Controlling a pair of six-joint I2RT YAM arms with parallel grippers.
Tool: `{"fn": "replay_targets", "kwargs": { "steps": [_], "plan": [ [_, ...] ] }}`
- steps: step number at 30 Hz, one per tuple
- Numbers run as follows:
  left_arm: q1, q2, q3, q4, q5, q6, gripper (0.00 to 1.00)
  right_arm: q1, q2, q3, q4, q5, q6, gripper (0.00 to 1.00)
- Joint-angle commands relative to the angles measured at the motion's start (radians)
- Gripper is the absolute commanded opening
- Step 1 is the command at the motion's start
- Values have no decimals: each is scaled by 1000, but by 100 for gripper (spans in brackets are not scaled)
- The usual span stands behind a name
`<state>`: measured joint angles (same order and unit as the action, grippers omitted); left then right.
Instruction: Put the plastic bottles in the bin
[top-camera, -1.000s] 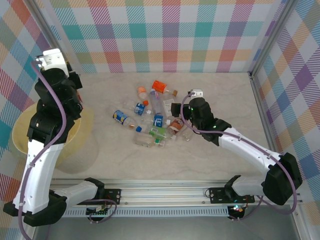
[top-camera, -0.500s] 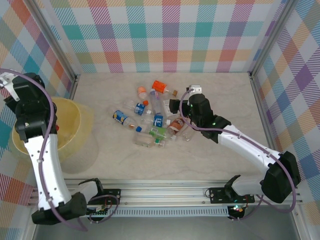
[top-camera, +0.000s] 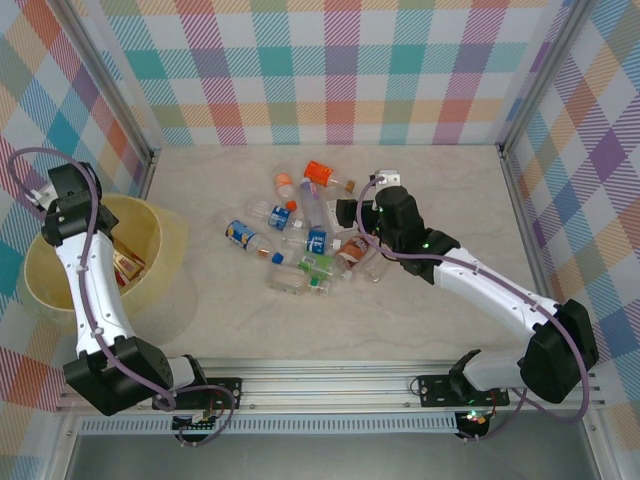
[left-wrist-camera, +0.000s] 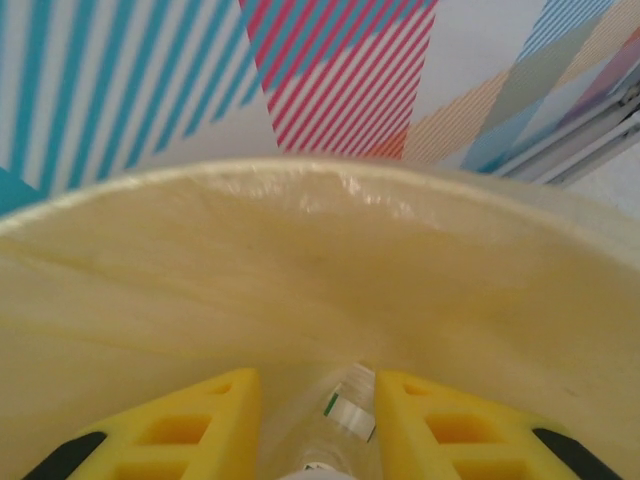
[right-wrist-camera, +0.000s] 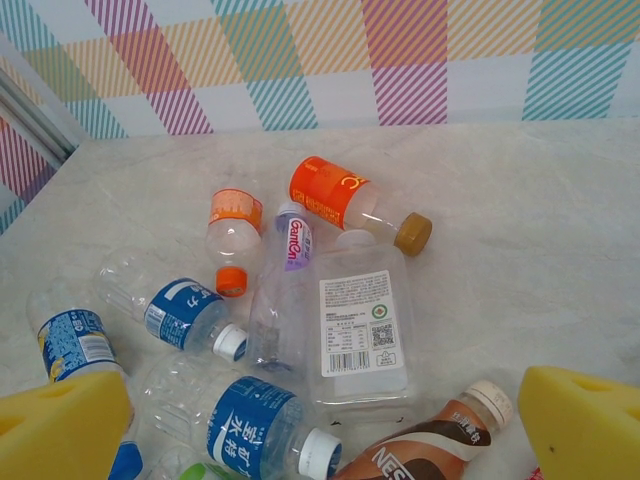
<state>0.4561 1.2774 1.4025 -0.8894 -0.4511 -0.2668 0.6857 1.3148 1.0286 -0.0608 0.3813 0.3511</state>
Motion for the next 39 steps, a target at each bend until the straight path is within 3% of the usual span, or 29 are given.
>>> {"fn": "replay_targets", "kwargs": {
  "steps": [1,12,22,30,33,39],
  "plan": [
    [16,0,-26,7,7,-49,34,-5,9,41,-5,-6,-1,100],
    [16,-6,-15,-13,-42,-69,58,-6,21,43,-15,-9,-1,100],
    [10,-92,53,-23,142,-84,62,-6,5,-17,52,-27,27,100],
    [-76,-219,88,-36,235,-133,66,-6,-35,-75,100,-22,52,100],
    [-98,-269,96,-23,363,-152,70,-6,-58,-113,122,-5,68,100],
    [-135,-347,38,114,749,-221,81,-15,-83,-153,24,36,123,100]
  ]
}}
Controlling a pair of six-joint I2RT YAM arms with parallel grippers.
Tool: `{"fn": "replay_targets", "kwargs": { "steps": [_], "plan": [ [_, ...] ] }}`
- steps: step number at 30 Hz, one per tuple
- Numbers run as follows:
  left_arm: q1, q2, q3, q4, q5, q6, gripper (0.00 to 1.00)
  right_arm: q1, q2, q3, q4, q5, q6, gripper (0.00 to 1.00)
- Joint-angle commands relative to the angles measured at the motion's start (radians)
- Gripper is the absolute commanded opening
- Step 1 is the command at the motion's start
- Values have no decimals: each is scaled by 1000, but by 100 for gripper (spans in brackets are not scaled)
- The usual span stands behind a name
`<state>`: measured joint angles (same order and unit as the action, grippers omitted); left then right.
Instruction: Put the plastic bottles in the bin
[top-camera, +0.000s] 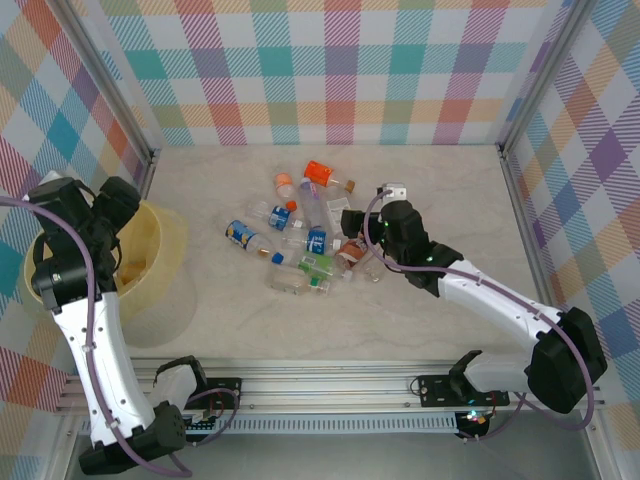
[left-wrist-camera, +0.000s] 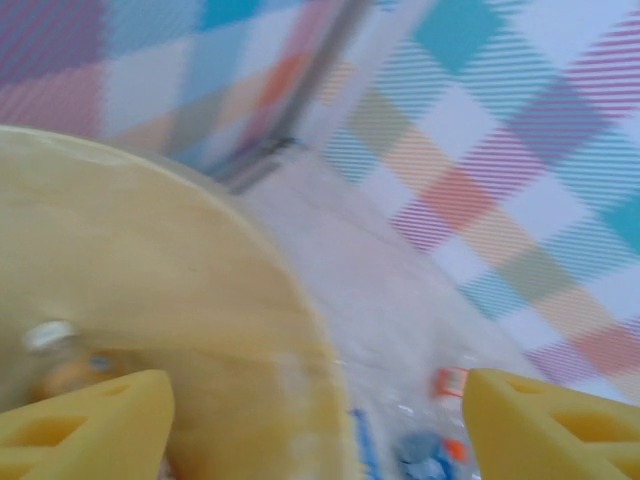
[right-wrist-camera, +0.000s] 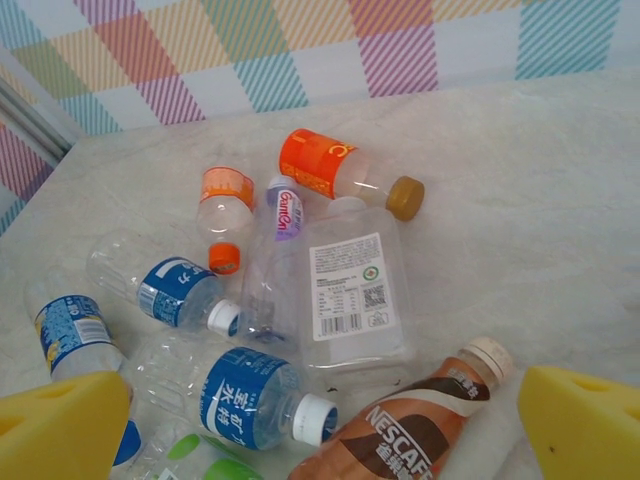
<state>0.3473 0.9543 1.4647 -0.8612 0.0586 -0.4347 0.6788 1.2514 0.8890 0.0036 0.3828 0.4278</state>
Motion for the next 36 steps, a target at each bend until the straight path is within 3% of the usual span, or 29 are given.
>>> {"fn": "replay_targets", "kwargs": {
  "steps": [1,6,12,18,23,31,36],
  "plan": [
    [-44,-35,-33,112,279,-67,86,-10,-21,-13,-73,47,61,100],
    [-169,-64,-32,145,292,-77,100,-17,-34,-29,-203,114,132,100],
    [-311,-46,-89,255,297,-118,100,-42,-62,-52,-278,70,195,100],
    [-535,66,-104,302,185,-96,100,-64,-33,-65,-353,32,339,100],
    [-676,190,-103,350,126,-95,100,-135,40,-51,-387,-105,430,100],
    [-746,314,-86,343,80,-93,100,-151,190,-14,-366,-190,519,100],
    [-746,315,-102,324,26,-95,100,-151,269,-10,-373,-140,611,97]
  ]
}}
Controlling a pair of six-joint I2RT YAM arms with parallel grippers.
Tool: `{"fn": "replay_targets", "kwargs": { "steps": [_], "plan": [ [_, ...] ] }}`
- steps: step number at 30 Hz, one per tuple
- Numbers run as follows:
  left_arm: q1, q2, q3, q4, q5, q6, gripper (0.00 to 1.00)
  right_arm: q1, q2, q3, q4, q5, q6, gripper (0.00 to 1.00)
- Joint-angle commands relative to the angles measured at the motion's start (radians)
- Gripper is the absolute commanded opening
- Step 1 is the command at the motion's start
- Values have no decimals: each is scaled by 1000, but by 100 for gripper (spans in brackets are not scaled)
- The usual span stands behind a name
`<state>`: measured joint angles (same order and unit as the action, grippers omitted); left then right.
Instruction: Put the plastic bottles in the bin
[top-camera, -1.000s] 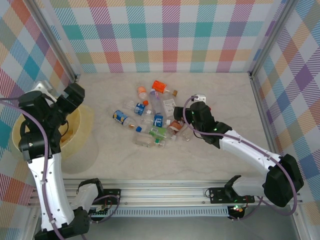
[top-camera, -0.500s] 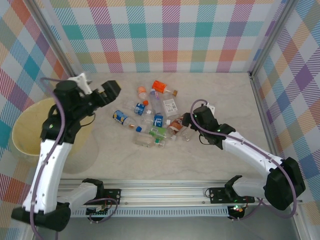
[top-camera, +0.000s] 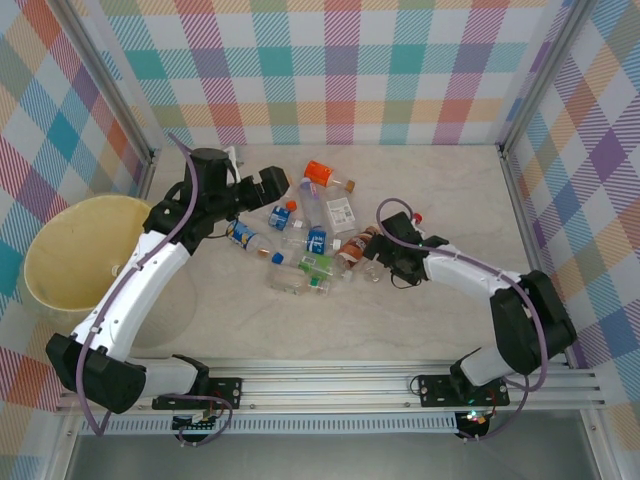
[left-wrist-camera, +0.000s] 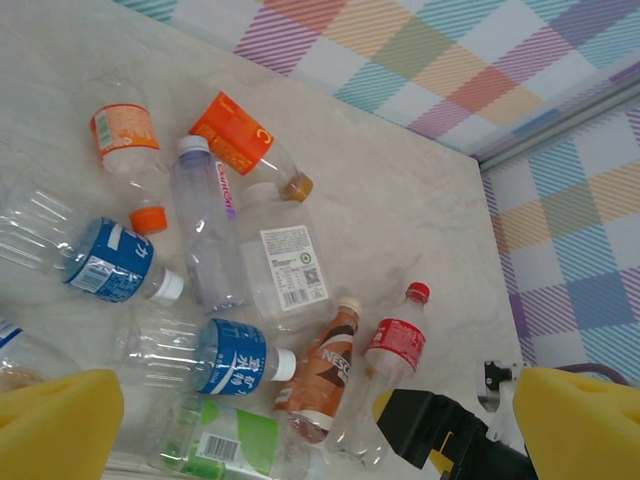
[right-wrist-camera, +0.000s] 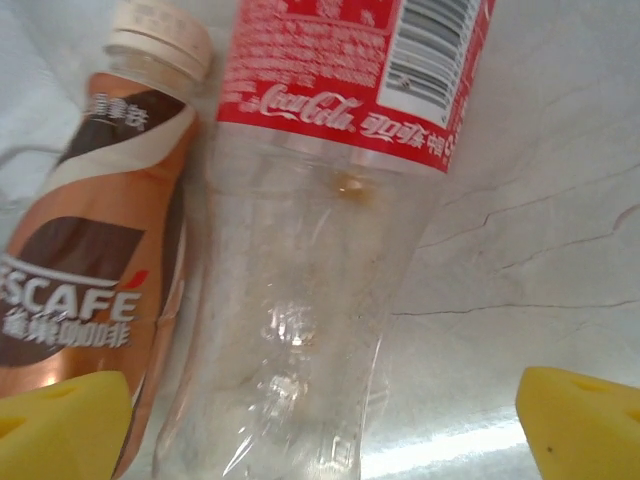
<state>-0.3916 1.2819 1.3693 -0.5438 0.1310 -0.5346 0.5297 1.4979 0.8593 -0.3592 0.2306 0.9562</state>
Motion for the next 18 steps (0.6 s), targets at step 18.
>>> {"fn": "replay_targets", "kwargs": {
  "steps": [18],
  "plan": [
    [-9,56,5,-8,-42,11,100,-2,201,7,123,18,80,80]
  ]
}}
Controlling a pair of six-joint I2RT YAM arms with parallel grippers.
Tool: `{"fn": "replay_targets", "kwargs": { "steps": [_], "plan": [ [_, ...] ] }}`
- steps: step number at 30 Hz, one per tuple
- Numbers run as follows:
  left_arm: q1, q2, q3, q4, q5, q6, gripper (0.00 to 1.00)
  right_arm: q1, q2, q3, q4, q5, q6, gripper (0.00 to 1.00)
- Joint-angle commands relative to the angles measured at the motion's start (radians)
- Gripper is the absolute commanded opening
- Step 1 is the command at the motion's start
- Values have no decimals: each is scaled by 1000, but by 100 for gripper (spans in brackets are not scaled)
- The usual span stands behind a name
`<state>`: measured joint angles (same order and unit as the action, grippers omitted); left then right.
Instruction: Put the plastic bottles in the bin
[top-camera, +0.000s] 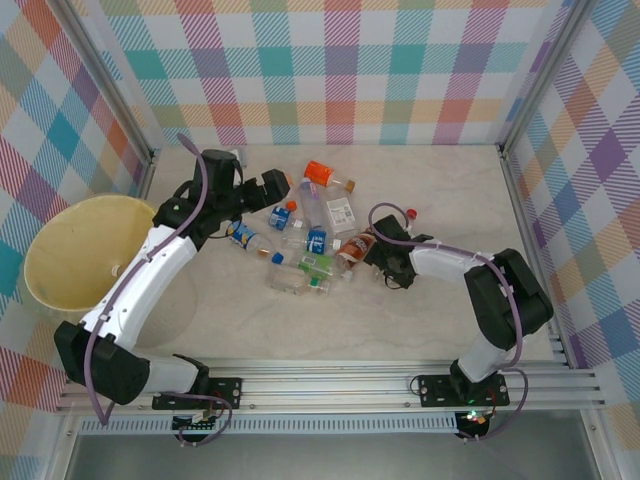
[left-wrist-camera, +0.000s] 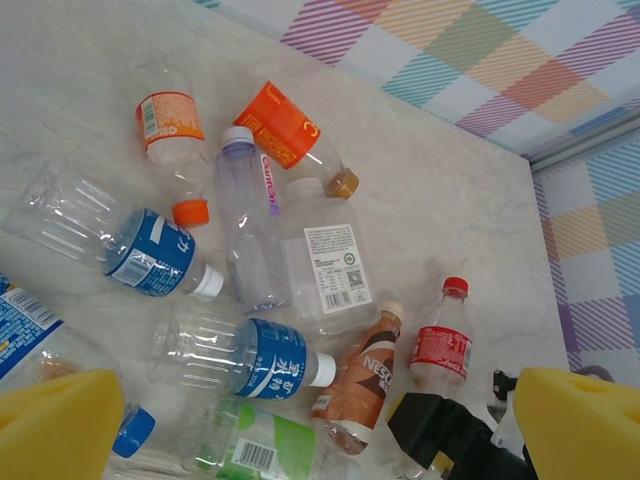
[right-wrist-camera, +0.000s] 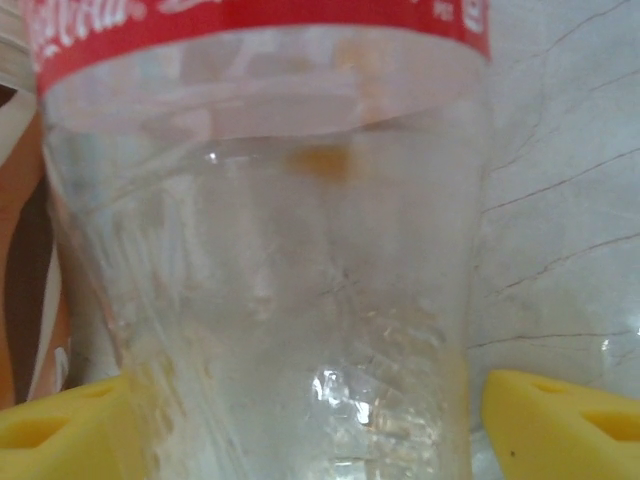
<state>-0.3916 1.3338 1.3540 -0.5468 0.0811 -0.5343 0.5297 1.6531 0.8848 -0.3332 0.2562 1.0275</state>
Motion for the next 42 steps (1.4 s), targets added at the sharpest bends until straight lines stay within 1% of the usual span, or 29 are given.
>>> {"fn": "replay_targets", "kwargs": {
  "steps": [1,6,9,12,16,21,24,27,31,34,36,38,42],
  "plan": [
    [-9,6,20,-8,6,11,100,-2,45,-28,102,0,9,78],
    [-9,6,20,-12,-1,13,100,-2,12,-56,128,44,-19,69],
    [-10,5,17,-13,-2,13,100,-2,-13,-65,149,55,-79,64],
    [-9,6,13,-10,0,13,100,-2,-51,-86,186,51,-138,56],
    [-9,7,9,-11,2,6,100,0,-142,-165,318,48,-215,49],
    [-9,-2,-13,11,20,5,100,0,-252,-203,413,15,-356,44],
    [-10,-7,-33,46,56,4,100,-1,-310,-203,463,-61,-446,43],
    [-9,-6,-51,101,119,4,100,3,-355,-193,512,-200,-523,43],
    [-9,-12,-87,221,240,-10,100,7,-368,-148,523,-367,-590,44],
    [-10,-17,-109,330,338,-27,100,15,-365,-122,544,-467,-621,44],
    [-10,-18,-121,373,351,-42,100,25,-359,-97,539,-533,-645,45],
    [-10,-16,-124,396,339,-55,100,39,-350,-68,523,-588,-670,46],
    [-10,-4,-119,419,314,-75,100,70,-327,-22,497,-637,-707,46]
  ]
}}
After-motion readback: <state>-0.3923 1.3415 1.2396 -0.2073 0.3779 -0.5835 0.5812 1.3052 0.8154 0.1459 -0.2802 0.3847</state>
